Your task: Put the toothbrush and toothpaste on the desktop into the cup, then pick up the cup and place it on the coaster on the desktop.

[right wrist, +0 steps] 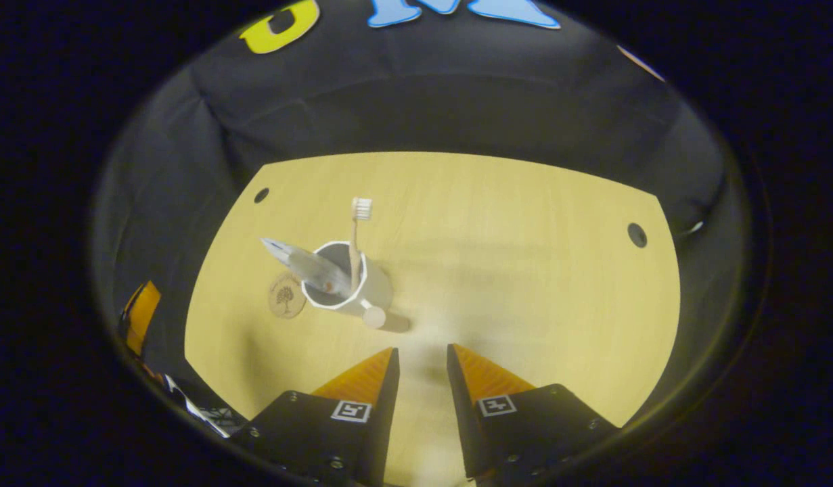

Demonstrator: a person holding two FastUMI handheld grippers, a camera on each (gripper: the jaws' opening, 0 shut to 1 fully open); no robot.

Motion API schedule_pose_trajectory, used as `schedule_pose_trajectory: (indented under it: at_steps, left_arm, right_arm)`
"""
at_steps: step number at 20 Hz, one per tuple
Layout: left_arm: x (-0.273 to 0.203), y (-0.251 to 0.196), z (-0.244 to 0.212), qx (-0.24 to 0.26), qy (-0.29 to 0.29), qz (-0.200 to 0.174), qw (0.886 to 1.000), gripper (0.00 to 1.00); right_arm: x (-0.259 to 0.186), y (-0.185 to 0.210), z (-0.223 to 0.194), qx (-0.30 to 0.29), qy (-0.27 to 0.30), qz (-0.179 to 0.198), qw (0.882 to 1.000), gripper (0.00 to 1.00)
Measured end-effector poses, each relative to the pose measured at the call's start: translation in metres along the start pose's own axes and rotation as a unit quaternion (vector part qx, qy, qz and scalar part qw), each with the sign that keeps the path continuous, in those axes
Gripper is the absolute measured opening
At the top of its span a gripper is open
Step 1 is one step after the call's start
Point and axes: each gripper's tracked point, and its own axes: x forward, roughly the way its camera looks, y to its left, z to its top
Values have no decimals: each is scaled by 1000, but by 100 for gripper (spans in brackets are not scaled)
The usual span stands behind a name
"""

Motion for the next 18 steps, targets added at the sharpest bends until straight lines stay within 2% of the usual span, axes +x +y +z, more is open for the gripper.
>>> schedule_pose_trajectory:
  at_steps: [2,7,14,18]
  left_arm:
    - [-2,15,-3,-6,2,14,1000,42]
    - [-7,33,-11,-29,17,33,999,42]
    - [-6,47,-23,-45,29,54,997,42]
    - [-5,53,-28,-53,38,66,996,43]
  right_arm:
    - [8,4,2,-48,13,-3,999,42]
    - [18,24,9,-120,43,21,992,41]
    - [39,30,18,-189,78,28,979,40]
    - [57,38,16,-207,97,37,973,41]
